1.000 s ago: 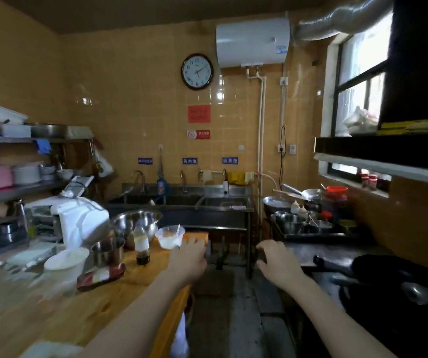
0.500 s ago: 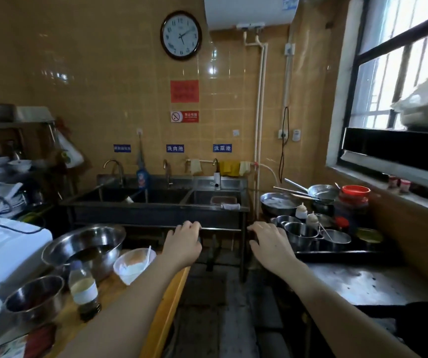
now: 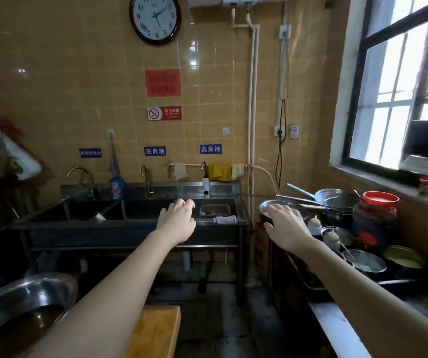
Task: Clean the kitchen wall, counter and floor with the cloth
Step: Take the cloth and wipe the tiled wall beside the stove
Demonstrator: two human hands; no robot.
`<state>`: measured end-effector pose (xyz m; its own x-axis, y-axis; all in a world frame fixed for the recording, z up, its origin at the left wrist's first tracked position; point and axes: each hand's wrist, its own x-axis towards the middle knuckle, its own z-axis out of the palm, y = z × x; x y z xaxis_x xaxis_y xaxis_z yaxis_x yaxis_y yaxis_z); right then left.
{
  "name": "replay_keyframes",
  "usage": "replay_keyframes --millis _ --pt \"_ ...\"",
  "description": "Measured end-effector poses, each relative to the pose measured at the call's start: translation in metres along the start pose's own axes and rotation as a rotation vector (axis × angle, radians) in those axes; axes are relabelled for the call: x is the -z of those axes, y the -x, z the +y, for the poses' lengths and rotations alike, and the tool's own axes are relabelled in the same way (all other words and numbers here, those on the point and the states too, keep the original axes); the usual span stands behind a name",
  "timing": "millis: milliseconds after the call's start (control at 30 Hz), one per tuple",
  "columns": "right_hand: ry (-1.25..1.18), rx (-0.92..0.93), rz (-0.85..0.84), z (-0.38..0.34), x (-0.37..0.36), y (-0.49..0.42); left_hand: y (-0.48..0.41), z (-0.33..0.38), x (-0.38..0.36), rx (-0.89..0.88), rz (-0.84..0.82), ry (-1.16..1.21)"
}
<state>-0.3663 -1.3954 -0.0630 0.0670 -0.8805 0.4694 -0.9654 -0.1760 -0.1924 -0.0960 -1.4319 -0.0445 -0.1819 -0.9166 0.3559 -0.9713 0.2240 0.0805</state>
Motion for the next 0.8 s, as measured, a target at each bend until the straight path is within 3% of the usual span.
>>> replay_keyframes --millis 400,800 --pt "-0.059 0.010 -0.063 0.099 -0.140 -0.251 -0.257 -0.006 -0.122 0.075 0.006 0.028" --pt "-0.106 0.005 -0.185 0.154 -0.295 -0.404 -0.408 -0.051 -0.236 0.113 -0.005 0.039"
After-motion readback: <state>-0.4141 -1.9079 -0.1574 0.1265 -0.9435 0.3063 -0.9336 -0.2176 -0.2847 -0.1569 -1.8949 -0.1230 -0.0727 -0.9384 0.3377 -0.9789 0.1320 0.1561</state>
